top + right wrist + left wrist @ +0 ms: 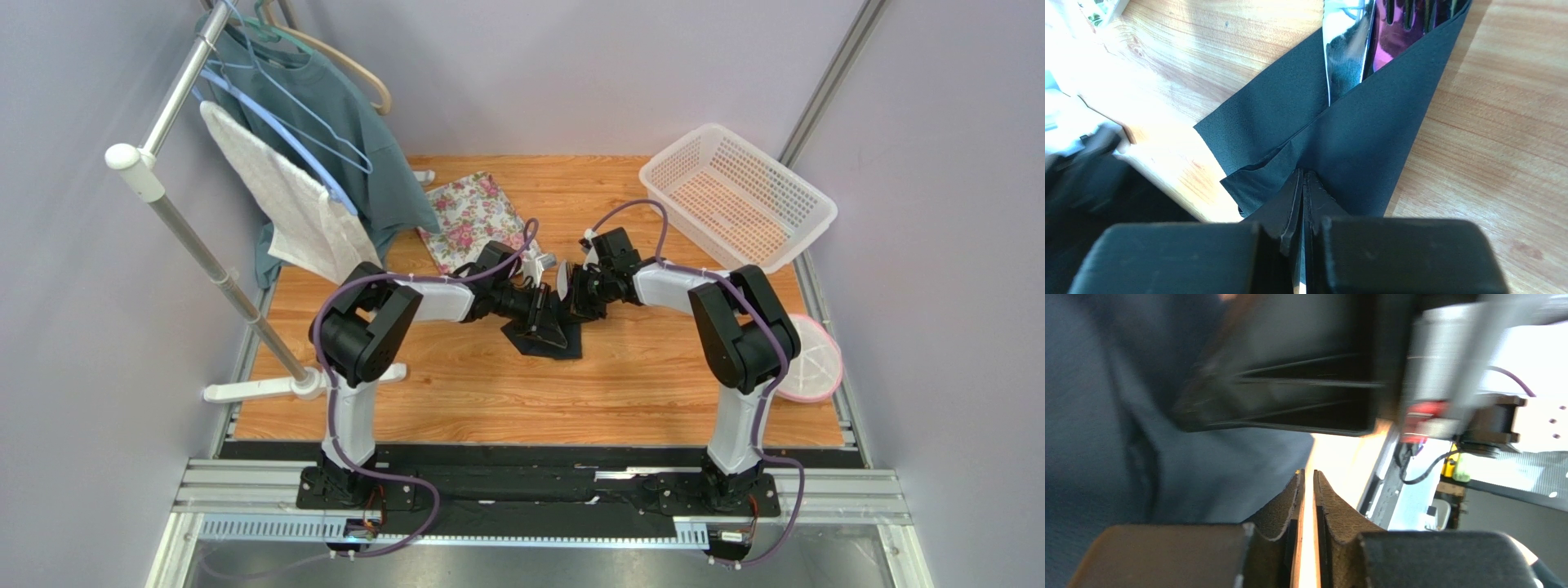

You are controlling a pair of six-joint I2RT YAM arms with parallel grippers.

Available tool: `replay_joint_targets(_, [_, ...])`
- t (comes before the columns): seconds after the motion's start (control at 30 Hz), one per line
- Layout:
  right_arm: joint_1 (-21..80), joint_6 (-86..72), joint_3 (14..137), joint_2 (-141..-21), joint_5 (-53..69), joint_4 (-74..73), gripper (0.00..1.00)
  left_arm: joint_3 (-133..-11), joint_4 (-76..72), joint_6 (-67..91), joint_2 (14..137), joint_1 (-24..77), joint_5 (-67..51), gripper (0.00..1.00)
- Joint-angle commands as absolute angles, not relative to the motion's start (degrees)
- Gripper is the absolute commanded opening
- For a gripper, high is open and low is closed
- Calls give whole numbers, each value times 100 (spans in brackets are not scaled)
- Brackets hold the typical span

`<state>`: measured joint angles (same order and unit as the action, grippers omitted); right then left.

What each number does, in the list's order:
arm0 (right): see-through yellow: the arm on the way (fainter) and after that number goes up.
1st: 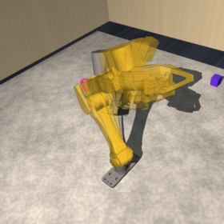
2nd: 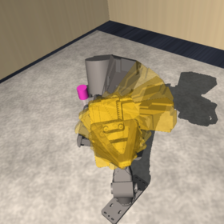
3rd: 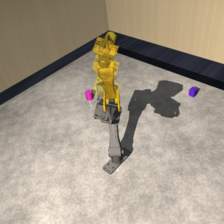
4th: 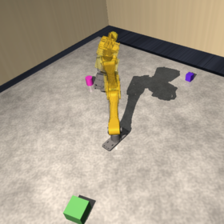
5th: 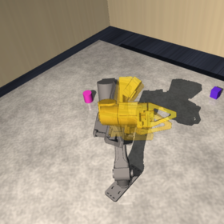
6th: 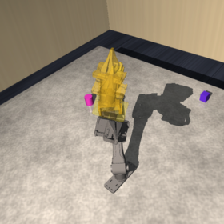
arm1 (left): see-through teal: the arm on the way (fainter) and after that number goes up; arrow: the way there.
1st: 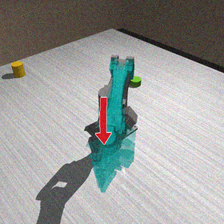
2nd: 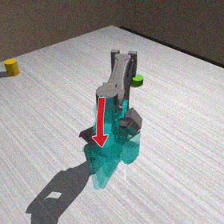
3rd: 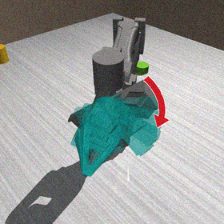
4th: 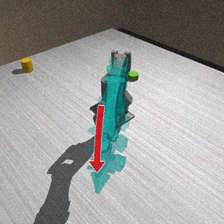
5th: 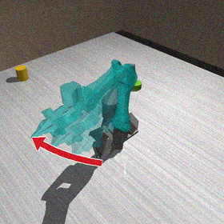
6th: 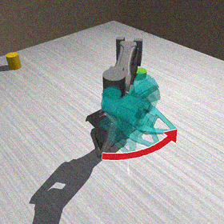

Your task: Place the utensils on the paper napkin and roll it up

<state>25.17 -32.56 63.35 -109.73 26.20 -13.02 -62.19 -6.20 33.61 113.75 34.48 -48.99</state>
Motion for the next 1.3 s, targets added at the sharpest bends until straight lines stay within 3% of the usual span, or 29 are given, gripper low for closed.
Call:
replay_joint_targets(0.0, [2487,-3252,6249,-11136,2610,-1301,3,-6205,-747,3489,11777,3349,-4904,14])
replay_joint_targets(0.13, [2461,-3261,6328,-11092,2724,-1310,4,-6152,-677,3472,12023,3322,-4878,8])
replay_joint_targets(0.33, [2312,-3261,6592,-10811,3277,-1362,14,-6161,-554,3463,12111,3313,-4764,0])
replay_joint_targets(0.47, [2057,-3340,6513,-10434,4049,-1371,25,-6214,-413,3349,12120,3313,-4667,0])
replay_joint_targets(0.57, [2048,-3462,6215,-10249,4253,-1301,26,-6249,-378,3296,12111,3313,-4623,0])
replay_joint_targets(0.93, [2039,-3621,5643,-10722,4456,-976,18,-6293,-132,3094,12103,3322,-4509,0])
replay_joint_targets(1.27, [2048,-3709,6038,-10898,3683,-1063,7,-6275,-26,2892,12111,3340,-4377,0])
